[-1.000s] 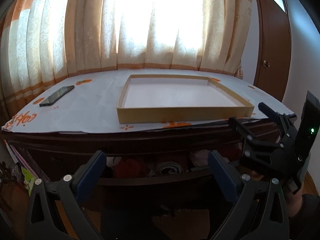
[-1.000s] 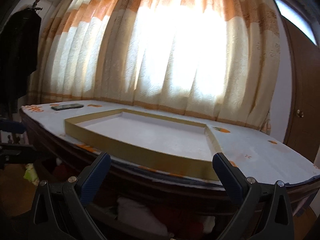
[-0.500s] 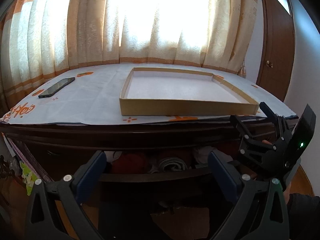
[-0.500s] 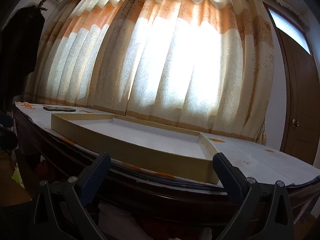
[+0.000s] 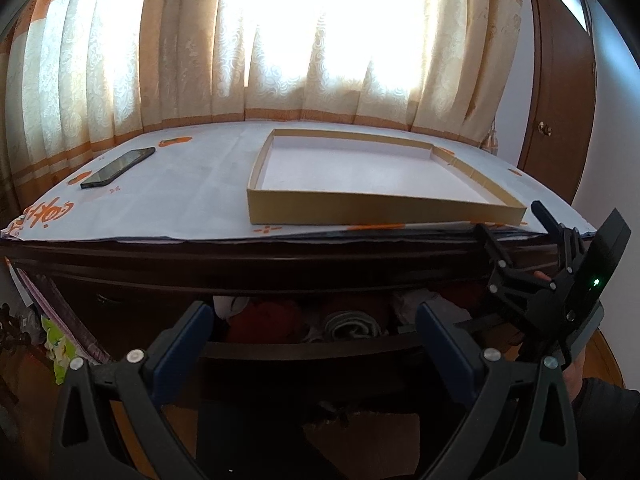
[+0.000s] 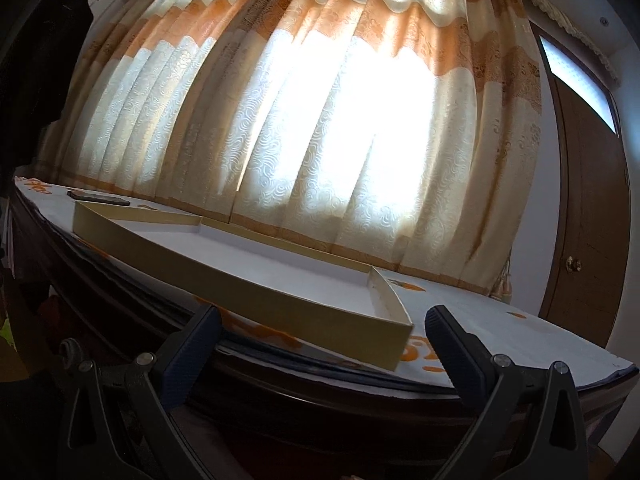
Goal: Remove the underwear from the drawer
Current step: 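Pull open the drawer below the table with the right hand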
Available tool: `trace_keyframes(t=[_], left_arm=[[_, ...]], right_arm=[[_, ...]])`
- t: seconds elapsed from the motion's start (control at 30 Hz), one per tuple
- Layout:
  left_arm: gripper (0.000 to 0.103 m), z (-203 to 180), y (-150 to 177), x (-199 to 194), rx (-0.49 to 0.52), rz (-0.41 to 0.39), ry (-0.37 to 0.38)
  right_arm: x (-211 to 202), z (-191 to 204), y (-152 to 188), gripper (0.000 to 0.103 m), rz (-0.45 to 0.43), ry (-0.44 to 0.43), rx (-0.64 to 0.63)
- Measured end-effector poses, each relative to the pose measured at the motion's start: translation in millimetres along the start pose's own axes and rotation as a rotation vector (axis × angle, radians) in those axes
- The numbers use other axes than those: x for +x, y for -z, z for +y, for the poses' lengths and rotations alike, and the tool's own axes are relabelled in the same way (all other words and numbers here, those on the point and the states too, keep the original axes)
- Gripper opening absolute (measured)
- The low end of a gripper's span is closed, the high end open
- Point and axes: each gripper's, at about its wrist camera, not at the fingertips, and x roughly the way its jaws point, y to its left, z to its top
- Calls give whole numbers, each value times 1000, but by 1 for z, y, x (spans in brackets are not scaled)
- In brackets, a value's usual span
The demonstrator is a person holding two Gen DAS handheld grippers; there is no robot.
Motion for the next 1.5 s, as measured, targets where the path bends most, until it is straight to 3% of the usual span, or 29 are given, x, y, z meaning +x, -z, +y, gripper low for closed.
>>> trace_keyframes(t=[0.63, 1.5], left_arm=[[103, -3, -2, -3, 15, 5, -8], [103, -6, -6, -12, 36, 7, -9]], right_arm=[[-22, 4, 1, 102, 11, -22, -28], [-43, 3, 1, 102, 169, -60, -14]])
